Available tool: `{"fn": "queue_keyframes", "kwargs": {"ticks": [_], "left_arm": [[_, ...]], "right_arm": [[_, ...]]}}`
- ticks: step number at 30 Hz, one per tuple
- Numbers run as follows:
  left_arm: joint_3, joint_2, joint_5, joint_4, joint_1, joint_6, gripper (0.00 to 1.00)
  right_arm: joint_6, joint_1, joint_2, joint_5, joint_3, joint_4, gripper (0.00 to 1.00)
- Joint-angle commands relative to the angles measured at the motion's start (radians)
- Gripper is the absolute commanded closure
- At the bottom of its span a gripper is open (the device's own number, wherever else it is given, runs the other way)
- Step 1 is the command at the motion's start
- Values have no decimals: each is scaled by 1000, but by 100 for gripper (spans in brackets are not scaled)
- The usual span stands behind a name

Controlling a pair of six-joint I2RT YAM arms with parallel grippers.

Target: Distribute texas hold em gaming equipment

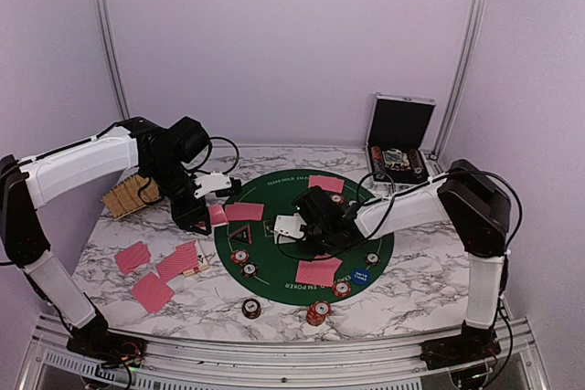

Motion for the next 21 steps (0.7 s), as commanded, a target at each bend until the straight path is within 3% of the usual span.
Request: {"fn": "queue_keyframes", "kwargs": {"ticks": [1, 6, 13, 14, 16, 19, 21], "left_arm": [[21, -23, 13, -13, 5, -4, 48], [22, -22, 12, -14, 5, -3, 48], [18, -25, 14, -16, 5, 1, 48], [18, -24, 15, -16, 5, 1, 48], [19, -23, 20, -15, 5, 1, 48], [22, -28, 23, -17, 5, 4, 48], [22, -34, 26, -16, 5, 8, 48]], "right_arm": [[78, -25, -18, -59, 45, -68, 59], [137, -47, -81, -103, 68, -59, 49], [198, -74, -190, -162, 71, -94, 25], [226, -80, -211, -173, 75, -88, 7], [310, -102, -265, -213, 80, -54, 1], [512, -169, -343, -431, 77, 28, 1], [629, -247, -360, -726, 68, 87, 1]]}}
